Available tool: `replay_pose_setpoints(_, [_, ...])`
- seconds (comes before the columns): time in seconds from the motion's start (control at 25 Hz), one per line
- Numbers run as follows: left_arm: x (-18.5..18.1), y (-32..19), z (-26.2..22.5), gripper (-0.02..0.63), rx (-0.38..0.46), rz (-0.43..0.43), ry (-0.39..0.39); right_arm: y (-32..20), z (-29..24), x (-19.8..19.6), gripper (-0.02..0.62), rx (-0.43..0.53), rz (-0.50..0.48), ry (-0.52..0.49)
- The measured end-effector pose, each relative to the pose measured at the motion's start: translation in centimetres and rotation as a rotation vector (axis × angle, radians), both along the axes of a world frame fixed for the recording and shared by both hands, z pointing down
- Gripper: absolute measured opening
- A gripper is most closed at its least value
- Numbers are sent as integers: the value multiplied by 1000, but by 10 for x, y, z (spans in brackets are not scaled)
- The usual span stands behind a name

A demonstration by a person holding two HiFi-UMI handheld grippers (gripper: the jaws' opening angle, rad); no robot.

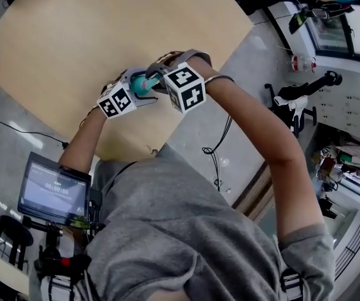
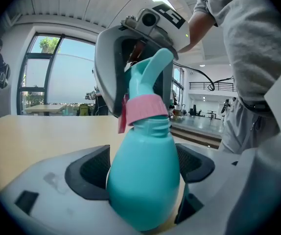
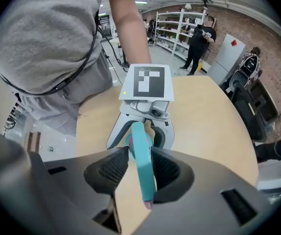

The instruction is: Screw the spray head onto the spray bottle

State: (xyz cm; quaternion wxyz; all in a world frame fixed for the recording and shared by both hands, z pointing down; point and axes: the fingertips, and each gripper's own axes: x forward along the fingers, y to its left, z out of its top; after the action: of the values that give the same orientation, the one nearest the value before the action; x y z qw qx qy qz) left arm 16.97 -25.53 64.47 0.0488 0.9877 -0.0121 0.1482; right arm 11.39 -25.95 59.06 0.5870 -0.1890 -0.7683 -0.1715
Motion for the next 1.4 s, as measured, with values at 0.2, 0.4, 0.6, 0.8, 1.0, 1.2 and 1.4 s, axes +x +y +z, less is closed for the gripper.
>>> replay_pose_setpoints(0.2, [2,-2,-5,387,-2,-53,45,9,-2,-1,124,-69,168,-20])
replay_pose_setpoints(0.4, [5,1,-7,383,-2,-47,54,11,-7,2,121,-3,119,-22])
replay_pose_setpoints(0.6, [8,2,-9,382,0,-22,47,14,-13,5,123,92,-151,32])
replay_pose_setpoints(0.8, [13,-3,-11,382,-2,-25,52,10,-17,10,124,22,-48,12])
replay_pose_setpoints(1.0, [18,-4,-11,382,9,-23,42,9,-19,10,123,43,62,-26])
replay_pose_setpoints(1.2, [18,-5,-12,380,11,-32,38,13,-18,6,123,171,-193,147])
replay_pose_setpoints(1.4, [17,-6,-10,379,13,-29,31,19,-9,10,124,301,-608,308])
